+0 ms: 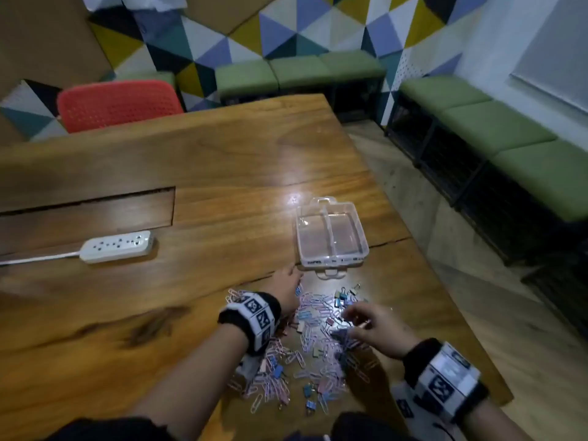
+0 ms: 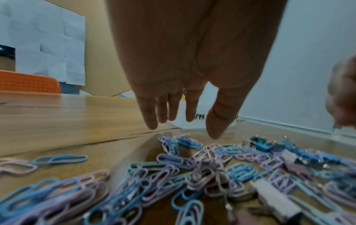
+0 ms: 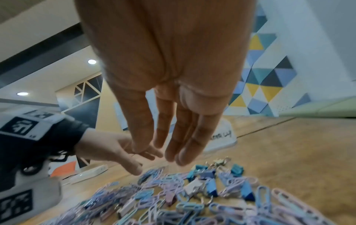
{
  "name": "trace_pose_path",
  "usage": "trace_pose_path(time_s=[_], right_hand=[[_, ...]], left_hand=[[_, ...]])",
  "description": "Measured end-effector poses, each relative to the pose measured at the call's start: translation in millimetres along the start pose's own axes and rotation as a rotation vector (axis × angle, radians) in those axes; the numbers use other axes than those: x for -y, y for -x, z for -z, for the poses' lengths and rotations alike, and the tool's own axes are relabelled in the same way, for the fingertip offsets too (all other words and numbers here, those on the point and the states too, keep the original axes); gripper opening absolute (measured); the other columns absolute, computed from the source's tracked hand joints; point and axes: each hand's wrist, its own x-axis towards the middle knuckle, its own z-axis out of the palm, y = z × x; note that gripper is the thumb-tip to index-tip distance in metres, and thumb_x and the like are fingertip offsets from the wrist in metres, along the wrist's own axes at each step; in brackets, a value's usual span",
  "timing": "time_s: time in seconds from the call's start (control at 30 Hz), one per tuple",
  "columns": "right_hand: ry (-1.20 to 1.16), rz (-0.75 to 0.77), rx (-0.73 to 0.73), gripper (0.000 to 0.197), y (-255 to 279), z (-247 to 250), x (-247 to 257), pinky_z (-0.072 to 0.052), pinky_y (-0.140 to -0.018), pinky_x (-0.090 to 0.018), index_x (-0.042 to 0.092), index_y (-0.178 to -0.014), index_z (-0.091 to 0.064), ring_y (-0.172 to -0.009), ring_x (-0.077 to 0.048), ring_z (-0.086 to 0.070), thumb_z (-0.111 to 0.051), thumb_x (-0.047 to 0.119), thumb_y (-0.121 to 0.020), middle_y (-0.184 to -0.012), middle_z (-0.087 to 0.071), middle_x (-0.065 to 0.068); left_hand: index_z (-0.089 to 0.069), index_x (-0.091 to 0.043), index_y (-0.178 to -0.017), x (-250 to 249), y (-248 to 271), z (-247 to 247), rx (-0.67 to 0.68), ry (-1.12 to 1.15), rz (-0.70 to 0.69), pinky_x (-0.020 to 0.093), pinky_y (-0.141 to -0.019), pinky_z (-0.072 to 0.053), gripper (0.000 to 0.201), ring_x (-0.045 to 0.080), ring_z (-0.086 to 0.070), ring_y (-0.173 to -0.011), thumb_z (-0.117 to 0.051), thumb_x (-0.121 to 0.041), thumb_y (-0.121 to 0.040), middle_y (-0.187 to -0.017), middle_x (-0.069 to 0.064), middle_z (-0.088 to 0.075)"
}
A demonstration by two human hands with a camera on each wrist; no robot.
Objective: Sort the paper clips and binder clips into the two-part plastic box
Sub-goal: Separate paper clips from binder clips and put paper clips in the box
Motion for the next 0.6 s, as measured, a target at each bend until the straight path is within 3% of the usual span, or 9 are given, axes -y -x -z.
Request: trace_pose_path(time_s=[0.1, 0.17, 0.27, 0.37, 0.47, 0.6], right_hand=[[-0.044, 0.006, -0.059, 0.039, -20.1, -8.1, 5.2, -0.041, -0.077, -0.004, 0.012, -0.119, -0.054, -0.090, -0.001, -0.051, -0.062, 0.006, -0.081, -0.113, -0.053, 0.003], [0.060, 0.025, -0.090, 0.048, -31.8, -14.1, 9.8, -0.039, -0.086, -0.011, 0.013, -0.125, -0.049, -0.102, -0.007, -0.049, -0.064, 0.008, -0.079, -0.125, -0.050, -0.001], [0.227, 0.043, -0.092, 0.060, -47.1, -21.6, 10.0, -0.032, -0.101, -0.025, 0.016, -0.131, -0.042, -0.120, -0.017, -0.040, -0.066, 0.015, -0.076, -0.132, -0.044, -0.003], [0.368, 0.080, -0.065, 0.071, -58.1, -28.3, 12.8, -0.026, -0.108, -0.031, 0.014, -0.135, -0.035, -0.127, -0.020, -0.032, -0.070, 0.024, -0.074, -0.138, -0.038, -0.004], [0.489, 0.073, -0.046, 0.073, -64.1, -31.2, 16.6, -0.024, -0.108, -0.036, 0.015, -0.134, -0.035, -0.127, -0.023, -0.031, -0.070, 0.033, -0.073, -0.139, -0.036, -0.005], [0.547, 0.116, -0.057, 0.056, -69.0, -33.9, 21.7, -0.027, -0.102, -0.037, 0.017, -0.127, -0.044, -0.121, -0.024, -0.036, -0.066, 0.028, -0.076, -0.129, -0.042, -0.006]], left_hand=[[-0.014, -0.010, -0.147, 0.3, -5.2, -1.6, 0.047, -0.095, 0.028, 0.036, -0.117, -0.018, 0.075, 0.026, -0.011, -0.143, -0.054, -0.033, -0.088, -0.157, 0.010, -0.008], [-0.023, -0.011, -0.145, -0.1, -6.3, -7.4, 0.047, -0.141, 0.041, 0.041, -0.114, -0.026, 0.076, 0.028, -0.016, -0.141, -0.058, -0.040, -0.084, -0.154, 0.010, -0.017], [-0.046, -0.011, -0.130, -3.2, -3.9, -15.4, -0.007, -0.186, 0.026, 0.040, -0.103, -0.038, 0.054, 0.027, -0.034, -0.127, -0.061, -0.034, -0.083, -0.135, 0.011, -0.040], [-0.060, -0.007, -0.111, -3.4, -1.8, -20.3, -0.089, -0.151, -0.006, 0.037, -0.095, -0.043, 0.028, 0.028, -0.048, -0.114, -0.057, -0.020, -0.087, -0.119, 0.011, -0.053], [-0.062, -0.006, -0.105, -3.4, 1.8, -22.7, -0.111, -0.125, -0.024, 0.035, -0.092, -0.043, 0.022, 0.029, -0.051, -0.109, -0.050, -0.009, -0.087, -0.113, 0.012, -0.058], [-0.064, -0.007, -0.104, -0.6, 5.0, -18.6, -0.168, 0.056, 0.038, 0.033, -0.089, -0.047, 0.022, 0.028, -0.058, -0.104, -0.049, -0.008, -0.087, -0.109, 0.013, -0.065]])
